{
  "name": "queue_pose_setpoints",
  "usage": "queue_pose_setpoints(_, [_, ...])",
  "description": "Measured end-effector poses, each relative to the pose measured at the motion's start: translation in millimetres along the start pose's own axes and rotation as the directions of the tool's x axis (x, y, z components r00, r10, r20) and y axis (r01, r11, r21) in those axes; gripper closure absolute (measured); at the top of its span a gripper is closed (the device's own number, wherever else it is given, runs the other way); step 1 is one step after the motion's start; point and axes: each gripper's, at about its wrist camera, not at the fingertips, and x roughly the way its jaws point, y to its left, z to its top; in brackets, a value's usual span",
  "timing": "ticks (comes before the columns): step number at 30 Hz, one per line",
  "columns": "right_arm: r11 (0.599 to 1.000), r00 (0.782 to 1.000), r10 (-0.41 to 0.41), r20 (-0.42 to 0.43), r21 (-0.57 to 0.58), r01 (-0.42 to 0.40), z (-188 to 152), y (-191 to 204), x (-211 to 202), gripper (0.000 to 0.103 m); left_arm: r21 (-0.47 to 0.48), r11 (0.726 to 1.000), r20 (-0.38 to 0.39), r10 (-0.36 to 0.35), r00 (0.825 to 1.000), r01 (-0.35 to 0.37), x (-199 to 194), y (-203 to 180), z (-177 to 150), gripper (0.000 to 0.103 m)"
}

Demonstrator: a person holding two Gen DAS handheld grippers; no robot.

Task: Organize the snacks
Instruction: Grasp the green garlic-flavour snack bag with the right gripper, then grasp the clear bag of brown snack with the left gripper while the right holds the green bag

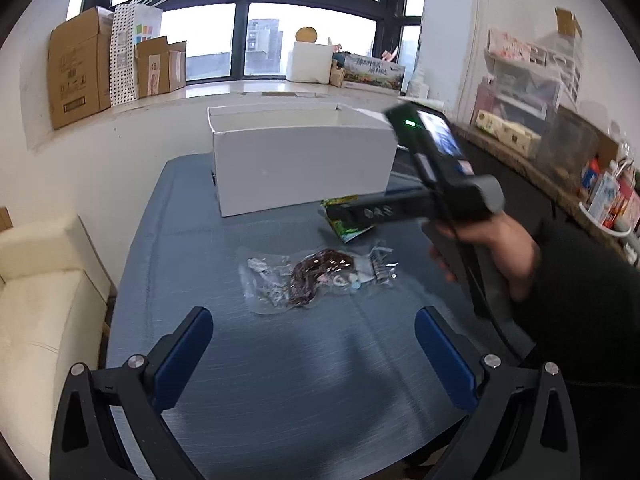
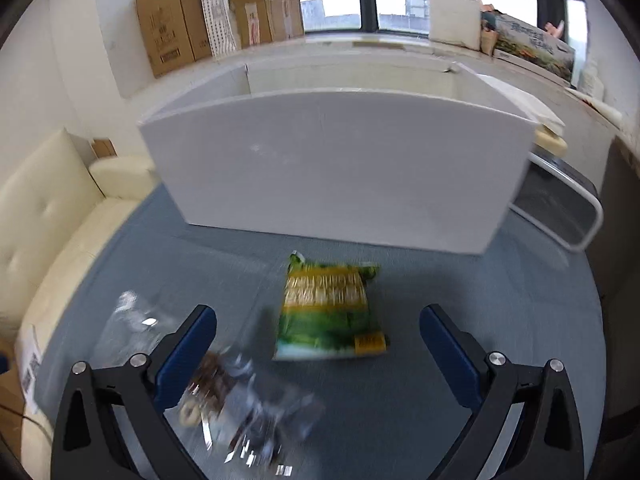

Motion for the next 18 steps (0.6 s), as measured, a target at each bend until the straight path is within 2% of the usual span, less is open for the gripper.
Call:
queue_pose_setpoints(3, [1.000,0.999,-0.016,-0.049,-0.011,0.015,8,1,21,0.000,-0.010,1.000,-0.014,0.003,1.000,-0.003,3,6,-2,0.000])
queue_pose_setpoints(4, [0.999,0.998,-0.029,-0.058,-0.015,0.029,8,1,25,0.005,-0.014,1.000,-0.019,0.005,1.000,-0.005,5,7,-2,0.000])
queue_pose_setpoints(5, [0.998,0.996,-0.054,-0.076,-0.022,0.052,7,1,31,0.028,-0.016,1.000,-0.023,0.007,1.000,-0.007,6,9,-2,0.000])
queue_pose_setpoints(6, [0.998,0.993,-0.064,-0.095,-0.025,0.062,6,1,36,0.041,-0.016,1.000,-0.025,0.008,1.000,-0.009,7,9,-3,0.000])
queue_pose_setpoints(7, [0.997,0.994,-0.068,-0.090,-0.030,0.066,5,0,37,0.046,-0.015,1.000,-0.028,0.010,1.000,-0.011,9,10,-3,0.000])
queue_pose_setpoints(12, [0.999,0.996,-0.041,-0.085,-0.030,0.038,4,-7,24,0.051,0.011,1.000,-0.047,0.010,0.999,-0.009,18,9,-3,0.000])
queue_pose_setpoints(15, [1.000,0.999,-0.016,-0.044,-0.009,0.016,3,-16,1,0.051,0.068,0.998,-0.062,0.005,0.998,-0.001,27,5,0,0.000])
queue_pose_setpoints(18, [0.999,0.999,0.033,-0.003,0.003,-0.033,-1,-23,-31,0.051,0.142,0.988,-0.083,-0.048,0.995,0.059,40,3,7,0.000])
